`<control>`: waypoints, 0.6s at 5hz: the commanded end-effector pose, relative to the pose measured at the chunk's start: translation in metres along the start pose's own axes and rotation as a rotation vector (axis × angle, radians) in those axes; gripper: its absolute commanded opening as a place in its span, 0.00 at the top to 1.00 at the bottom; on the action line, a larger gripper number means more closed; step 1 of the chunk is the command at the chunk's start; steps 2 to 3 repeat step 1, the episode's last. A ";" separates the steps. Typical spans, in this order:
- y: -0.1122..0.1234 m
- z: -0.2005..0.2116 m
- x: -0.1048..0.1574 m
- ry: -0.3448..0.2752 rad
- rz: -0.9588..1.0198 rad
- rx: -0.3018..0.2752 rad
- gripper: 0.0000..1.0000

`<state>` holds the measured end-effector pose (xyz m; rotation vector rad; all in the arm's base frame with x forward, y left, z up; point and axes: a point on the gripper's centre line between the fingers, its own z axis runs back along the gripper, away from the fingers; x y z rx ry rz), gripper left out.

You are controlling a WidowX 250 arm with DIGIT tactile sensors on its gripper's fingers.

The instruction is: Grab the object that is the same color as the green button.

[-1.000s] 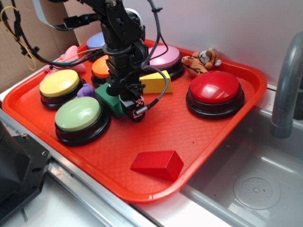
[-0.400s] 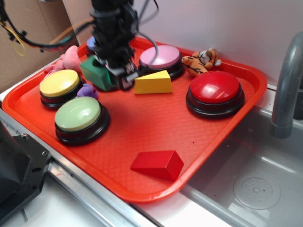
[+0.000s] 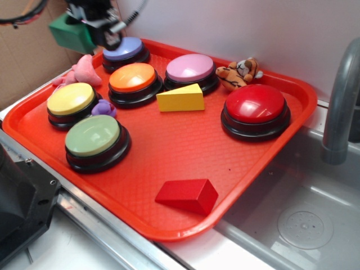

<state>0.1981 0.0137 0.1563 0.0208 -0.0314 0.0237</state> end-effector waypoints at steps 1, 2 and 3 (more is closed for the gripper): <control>0.016 0.033 -0.014 -0.039 0.056 -0.056 1.00; 0.016 0.033 -0.014 -0.039 0.056 -0.056 1.00; 0.016 0.033 -0.014 -0.039 0.056 -0.056 1.00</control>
